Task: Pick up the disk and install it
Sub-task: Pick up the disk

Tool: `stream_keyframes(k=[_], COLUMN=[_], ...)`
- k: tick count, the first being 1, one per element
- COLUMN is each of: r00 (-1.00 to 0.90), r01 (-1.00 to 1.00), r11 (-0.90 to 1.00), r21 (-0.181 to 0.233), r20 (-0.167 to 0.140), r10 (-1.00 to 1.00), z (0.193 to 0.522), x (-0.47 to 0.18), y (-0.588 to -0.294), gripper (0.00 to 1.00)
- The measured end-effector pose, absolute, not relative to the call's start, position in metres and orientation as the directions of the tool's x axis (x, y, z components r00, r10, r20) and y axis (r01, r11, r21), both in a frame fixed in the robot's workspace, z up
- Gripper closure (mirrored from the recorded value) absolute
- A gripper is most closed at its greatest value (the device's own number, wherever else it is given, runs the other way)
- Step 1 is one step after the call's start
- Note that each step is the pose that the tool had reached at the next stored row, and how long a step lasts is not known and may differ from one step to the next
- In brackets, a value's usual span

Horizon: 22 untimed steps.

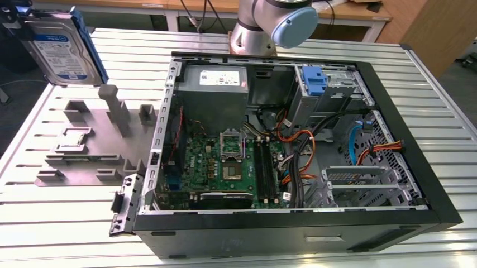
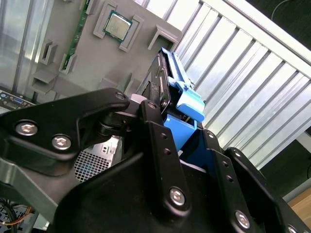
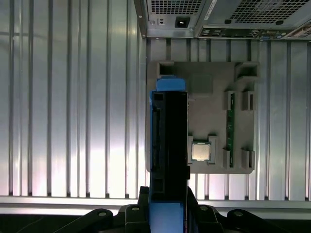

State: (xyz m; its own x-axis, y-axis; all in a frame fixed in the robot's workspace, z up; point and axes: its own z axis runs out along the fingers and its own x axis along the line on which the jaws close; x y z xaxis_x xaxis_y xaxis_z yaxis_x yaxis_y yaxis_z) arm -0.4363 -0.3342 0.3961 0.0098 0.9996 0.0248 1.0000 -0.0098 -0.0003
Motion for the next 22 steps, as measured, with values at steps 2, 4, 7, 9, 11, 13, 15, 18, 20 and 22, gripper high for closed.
stream_keyframes(k=[2, 4, 7, 9, 11, 13, 15, 18, 20, 22], r00=[0.01, 0.01, 0.01, 0.01, 0.01, 0.01, 0.01, 0.01, 0.01, 0.01], r01=[1.0, 1.0, 1.0, 1.0, 1.0, 1.0, 1.0, 1.0, 1.0, 1.0], r11=[-0.01, -0.01, -0.01, -0.01, -0.01, -0.01, -0.01, -0.01, -0.01, -0.01], r21=[0.0, 0.0, 0.0, 0.0, 0.0, 0.0, 0.0, 0.0, 0.0, 0.0], r20=[0.025, 0.025, 0.025, 0.025, 0.025, 0.025, 0.025, 0.025, 0.025, 0.025], r10=[1.0, 1.0, 1.0, 1.0, 1.0, 1.0, 1.0, 1.0, 1.0, 1.0], z=[0.397, 0.3979, 0.3995, 0.4006, 0.4015, 0.4023, 0.4031, 0.4043, 0.405, 0.4057], x=[-0.4363, -0.4363, -0.4362, -0.4363, -0.4363, -0.4363, -0.4363, -0.4363, -0.4363, -0.4362], y=[-0.3342, -0.3342, -0.3342, -0.3342, -0.3342, -0.3342, -0.3342, -0.3342, -0.3342, -0.3342], gripper=[0.63, 0.63, 0.63, 0.63, 0.63, 0.63, 0.63, 0.63, 0.63, 0.63])
